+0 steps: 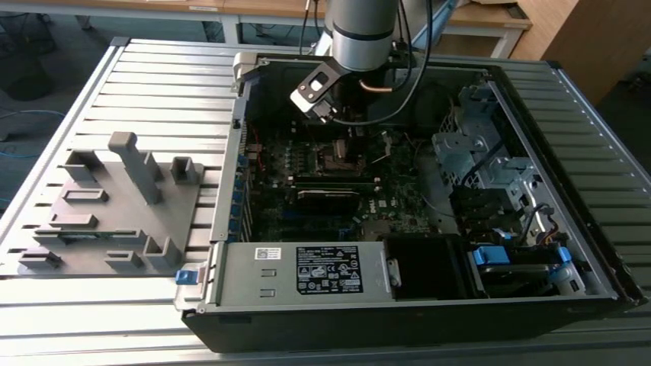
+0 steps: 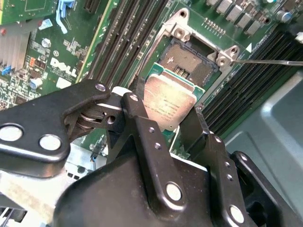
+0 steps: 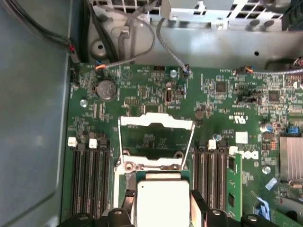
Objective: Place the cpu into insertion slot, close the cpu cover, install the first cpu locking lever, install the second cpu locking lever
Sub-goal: 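Place the cpu into insertion slot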
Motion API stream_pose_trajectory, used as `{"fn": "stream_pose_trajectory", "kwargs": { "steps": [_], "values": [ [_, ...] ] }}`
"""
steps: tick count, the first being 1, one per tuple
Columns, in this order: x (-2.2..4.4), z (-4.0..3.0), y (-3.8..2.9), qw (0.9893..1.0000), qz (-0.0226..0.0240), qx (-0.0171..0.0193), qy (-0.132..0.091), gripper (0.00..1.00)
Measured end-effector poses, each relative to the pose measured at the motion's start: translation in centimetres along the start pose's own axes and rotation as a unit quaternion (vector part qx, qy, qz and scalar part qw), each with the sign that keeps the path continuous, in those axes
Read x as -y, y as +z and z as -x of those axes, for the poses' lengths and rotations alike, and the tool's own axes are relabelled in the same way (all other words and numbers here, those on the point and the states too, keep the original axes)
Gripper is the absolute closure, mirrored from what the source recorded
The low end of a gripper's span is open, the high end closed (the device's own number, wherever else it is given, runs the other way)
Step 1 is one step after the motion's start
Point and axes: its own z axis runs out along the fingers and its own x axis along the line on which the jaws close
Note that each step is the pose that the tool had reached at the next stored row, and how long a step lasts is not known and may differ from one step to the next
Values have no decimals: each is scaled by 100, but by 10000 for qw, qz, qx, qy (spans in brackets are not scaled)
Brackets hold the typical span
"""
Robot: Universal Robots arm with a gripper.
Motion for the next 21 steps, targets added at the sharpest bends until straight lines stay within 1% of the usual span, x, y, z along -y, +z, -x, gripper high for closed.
{"fn": "stream_pose_trajectory", "kwargs": {
  "steps": [13, 21],
  "values": [
    [0, 0, 5, 10000, -3, 0, 0, 46],
    [2, -13, 10, 10000, -2, -1, -1, 46]
  ]
}}
